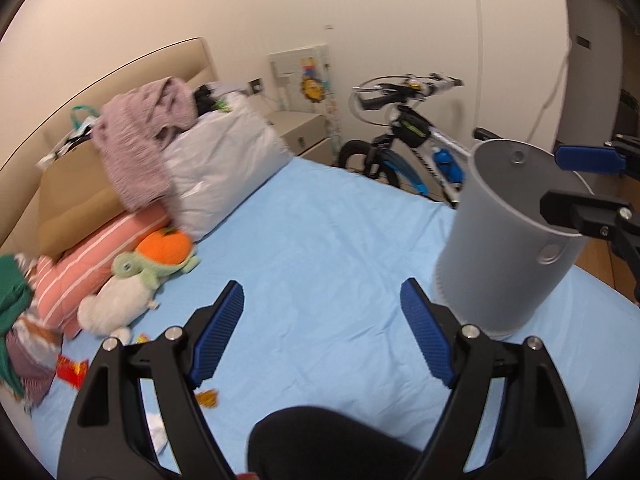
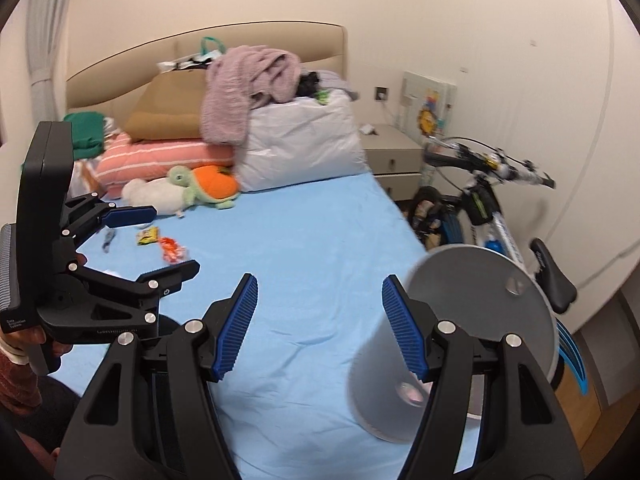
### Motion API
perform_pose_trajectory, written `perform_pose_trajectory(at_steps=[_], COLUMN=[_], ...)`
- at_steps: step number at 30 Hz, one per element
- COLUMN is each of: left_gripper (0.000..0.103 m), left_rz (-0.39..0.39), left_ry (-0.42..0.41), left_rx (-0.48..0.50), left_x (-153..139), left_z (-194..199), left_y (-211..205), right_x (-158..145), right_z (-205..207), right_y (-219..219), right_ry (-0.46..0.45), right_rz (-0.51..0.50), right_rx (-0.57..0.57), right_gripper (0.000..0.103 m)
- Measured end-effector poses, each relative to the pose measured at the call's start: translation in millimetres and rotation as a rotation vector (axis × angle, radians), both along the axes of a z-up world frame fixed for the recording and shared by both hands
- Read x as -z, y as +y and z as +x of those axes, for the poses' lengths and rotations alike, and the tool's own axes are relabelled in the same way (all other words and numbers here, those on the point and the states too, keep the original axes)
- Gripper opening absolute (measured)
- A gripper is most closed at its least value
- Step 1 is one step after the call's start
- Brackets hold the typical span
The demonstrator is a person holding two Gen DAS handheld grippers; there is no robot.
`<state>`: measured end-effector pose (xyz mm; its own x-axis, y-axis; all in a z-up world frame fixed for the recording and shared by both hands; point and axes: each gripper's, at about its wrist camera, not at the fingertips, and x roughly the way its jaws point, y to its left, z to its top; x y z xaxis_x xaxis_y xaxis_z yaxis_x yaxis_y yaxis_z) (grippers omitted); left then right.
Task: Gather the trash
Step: 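Return both tools to the bed toward the red envelope and grey sock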
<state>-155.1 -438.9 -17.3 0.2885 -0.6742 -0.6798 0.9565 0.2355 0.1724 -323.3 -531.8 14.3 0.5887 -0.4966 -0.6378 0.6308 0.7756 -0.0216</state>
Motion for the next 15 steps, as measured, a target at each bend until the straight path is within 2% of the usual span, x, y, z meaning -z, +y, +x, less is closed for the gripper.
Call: perform_pose_trajectory(at_steps=[15], left_gripper=[0.081], left_rz=[-0.003], left_ry=[0.016], left_rx=[-0.458], left_x=[6], left_z=[140], left_y=[171], right_x=[14], right_z=[170], right_y=[120], right_ry=[-0.011], right_rz=[0.05], right_rx=[-0.434], right_gripper=[0.062])
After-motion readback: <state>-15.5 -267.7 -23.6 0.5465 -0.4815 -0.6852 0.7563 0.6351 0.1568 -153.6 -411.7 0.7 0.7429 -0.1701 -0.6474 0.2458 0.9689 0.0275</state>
